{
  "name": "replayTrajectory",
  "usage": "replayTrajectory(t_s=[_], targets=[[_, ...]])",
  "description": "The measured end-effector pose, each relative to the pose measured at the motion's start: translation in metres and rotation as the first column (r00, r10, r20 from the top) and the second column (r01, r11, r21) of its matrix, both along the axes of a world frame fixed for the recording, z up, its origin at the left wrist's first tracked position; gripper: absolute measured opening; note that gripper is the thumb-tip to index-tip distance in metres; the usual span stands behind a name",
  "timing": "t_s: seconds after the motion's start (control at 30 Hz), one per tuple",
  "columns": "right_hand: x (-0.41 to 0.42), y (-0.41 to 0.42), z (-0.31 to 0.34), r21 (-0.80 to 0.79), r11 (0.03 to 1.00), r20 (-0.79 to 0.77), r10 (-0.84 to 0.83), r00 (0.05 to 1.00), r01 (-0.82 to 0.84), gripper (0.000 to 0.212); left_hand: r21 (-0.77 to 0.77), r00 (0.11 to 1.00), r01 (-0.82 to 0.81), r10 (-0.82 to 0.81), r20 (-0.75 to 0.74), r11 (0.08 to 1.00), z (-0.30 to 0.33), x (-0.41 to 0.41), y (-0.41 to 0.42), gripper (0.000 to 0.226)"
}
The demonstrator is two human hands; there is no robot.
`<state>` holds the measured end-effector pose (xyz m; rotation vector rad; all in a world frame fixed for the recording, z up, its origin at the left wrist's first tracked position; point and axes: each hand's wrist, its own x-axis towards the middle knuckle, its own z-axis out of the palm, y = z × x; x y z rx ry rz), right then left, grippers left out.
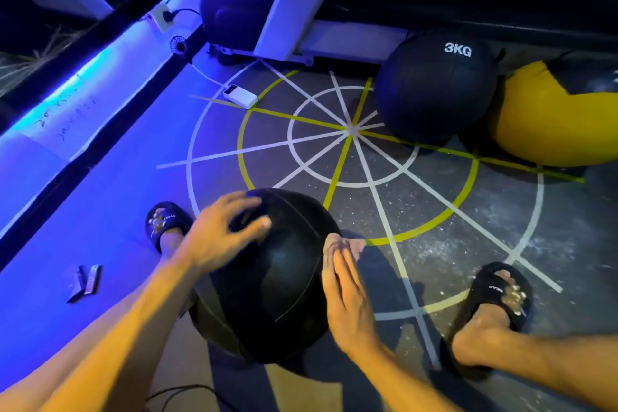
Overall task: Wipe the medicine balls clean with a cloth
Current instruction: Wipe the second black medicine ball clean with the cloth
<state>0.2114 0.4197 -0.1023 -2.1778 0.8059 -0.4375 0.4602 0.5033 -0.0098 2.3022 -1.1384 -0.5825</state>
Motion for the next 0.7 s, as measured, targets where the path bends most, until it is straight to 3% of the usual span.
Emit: replayTrajectory(t_s=[0.03,0.1,0.2,0.27,0.3,0.33,0.37,0.43,0.5,0.6,0.7], targets=[[0.006,0.005,0.009,0.032,0.999,0.042,-0.023,0.999,0.022,0.058,0.060,0.996,0.013,-0.019,0.087,0.998,-0.012,-0.011,0.006,0.081],[0.013,0.015,0.031,0.022,0.995,0.081,0.097,0.992,-0.099,0.060,0.062,0.981,-0.053,0.040,0.191,0.997,-0.031,-0.018,0.015,0.077],[0.008,0.010,0.023,-0.094,0.960,0.000,0.266,0.964,-0.265,0.057,-0.037,0.982,-0.080,0.085,0.170,0.996,-0.041,-0.007,0.024,0.071],[0.005,-0.004,-0.001,-0.048,0.981,-0.015,0.187,0.982,-0.187,0.053,-0.072,0.984,-0.088,0.097,0.150,0.994,-0.044,0.002,0.029,0.073],[0.005,-0.011,-0.012,0.038,0.993,-0.011,0.108,0.994,-0.108,0.052,-0.078,0.985,-0.098,0.108,0.134,0.992,-0.044,0.006,0.029,0.074],[0.007,-0.019,-0.012,0.232,0.973,-0.046,0.000,0.999,0.011,0.051,-0.078,0.986,-0.108,0.116,0.118,0.991,-0.045,0.010,0.028,0.074],[0.010,-0.026,-0.011,0.420,0.901,-0.124,-0.061,0.990,0.108,0.051,-0.079,0.988,-0.112,0.120,0.098,0.991,-0.046,0.015,0.027,0.073],[0.014,-0.037,-0.020,0.687,0.654,-0.331,-0.106,0.938,0.316,0.061,-0.094,0.992,-0.106,0.111,0.058,0.990,-0.049,0.028,0.022,0.074],[0.014,-0.043,-0.031,0.746,0.474,-0.453,-0.153,0.878,0.467,0.073,-0.080,0.991,-0.128,0.130,0.014,0.989,-0.050,0.042,0.014,0.076],[0.023,-0.039,-0.048,0.795,0.299,-0.497,-0.176,0.850,0.527,0.088,-0.075,0.976,-0.218,0.216,-0.038,0.973,-0.048,0.055,-0.007,0.079],[0.027,-0.044,-0.080,0.842,0.176,-0.444,-0.311,0.840,0.510,0.130,-0.039,0.945,-0.323,0.324,0.037,0.946,-0.040,0.065,-0.039,0.066]])
